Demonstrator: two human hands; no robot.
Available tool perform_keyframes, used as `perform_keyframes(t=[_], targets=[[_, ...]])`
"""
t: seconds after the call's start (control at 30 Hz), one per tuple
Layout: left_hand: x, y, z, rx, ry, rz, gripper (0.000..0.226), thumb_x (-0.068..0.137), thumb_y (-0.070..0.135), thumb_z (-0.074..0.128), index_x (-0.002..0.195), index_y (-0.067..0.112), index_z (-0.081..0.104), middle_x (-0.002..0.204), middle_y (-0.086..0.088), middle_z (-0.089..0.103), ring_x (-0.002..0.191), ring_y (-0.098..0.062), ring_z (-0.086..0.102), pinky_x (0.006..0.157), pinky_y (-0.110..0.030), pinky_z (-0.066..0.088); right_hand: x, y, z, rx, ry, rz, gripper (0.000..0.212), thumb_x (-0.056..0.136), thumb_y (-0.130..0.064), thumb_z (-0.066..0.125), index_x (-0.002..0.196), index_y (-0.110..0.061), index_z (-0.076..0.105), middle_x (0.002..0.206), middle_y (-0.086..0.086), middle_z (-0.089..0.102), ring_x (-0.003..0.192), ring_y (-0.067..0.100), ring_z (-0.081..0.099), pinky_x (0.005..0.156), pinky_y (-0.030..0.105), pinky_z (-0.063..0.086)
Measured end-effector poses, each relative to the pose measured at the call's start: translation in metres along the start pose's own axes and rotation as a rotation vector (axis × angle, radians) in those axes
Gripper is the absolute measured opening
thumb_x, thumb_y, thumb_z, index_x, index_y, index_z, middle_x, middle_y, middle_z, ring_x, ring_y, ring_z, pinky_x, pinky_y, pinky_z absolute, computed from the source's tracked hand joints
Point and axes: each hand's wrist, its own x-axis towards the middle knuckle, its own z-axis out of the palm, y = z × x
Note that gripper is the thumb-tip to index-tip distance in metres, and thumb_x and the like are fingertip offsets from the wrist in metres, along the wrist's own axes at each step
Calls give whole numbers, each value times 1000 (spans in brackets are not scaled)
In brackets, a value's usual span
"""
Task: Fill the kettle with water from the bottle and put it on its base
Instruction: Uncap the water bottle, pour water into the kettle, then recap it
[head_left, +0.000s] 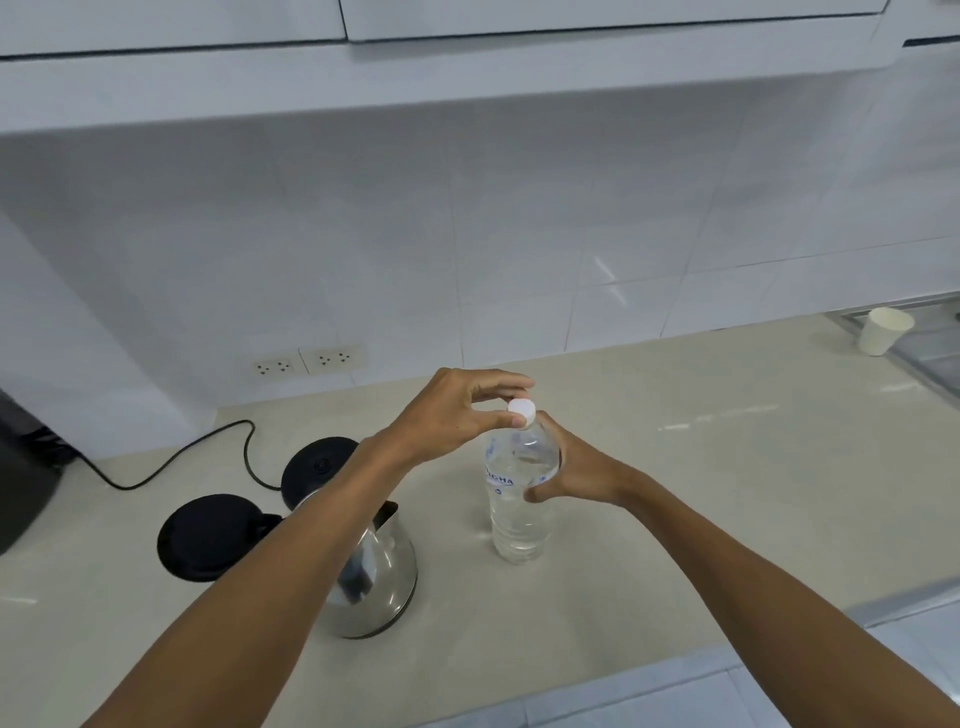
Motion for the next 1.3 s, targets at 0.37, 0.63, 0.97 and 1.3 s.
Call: perform_keyframes(t=[0.37, 0.63, 0.97, 1.3], targets=[[17, -3, 12, 64, 96, 28, 27, 91, 18, 79, 118, 13, 78, 118, 7, 76, 110, -2, 71, 102, -24, 53, 5, -6, -27, 137, -62, 114, 91, 79, 13, 74, 148, -36, 40, 137, 0, 61, 132, 22, 57, 102, 44, 55], [20, 4, 38, 152, 323, 19, 20, 86, 20, 84, 104, 13, 83, 100, 3, 79, 93, -11, 74, 89, -32, 58, 11, -12, 63, -2, 809, 87, 102, 62, -53, 90, 145, -31, 35, 135, -10, 55, 118, 13, 60, 93, 37, 56], [19, -2, 29, 106, 300, 89, 26, 86, 18, 84, 110, 9, 80, 104, 2, 80, 101, 0, 70, 90, -6, 49, 7, -6, 2, 18, 364, 44, 89, 67, -26, 96, 138, -40, 44, 119, -18, 67, 120, -3, 60, 78, 15, 55], [10, -6, 34, 268, 200, 45, 40, 94, 29, 75, 133, 22, 67, 127, 8, 70, 117, -5, 62, 102, -25, 50, 0, -7, -5, -27, 373, 99, 106, 61, -45, 99, 144, -42, 33, 128, -15, 64, 123, 4, 60, 99, 31, 52]])
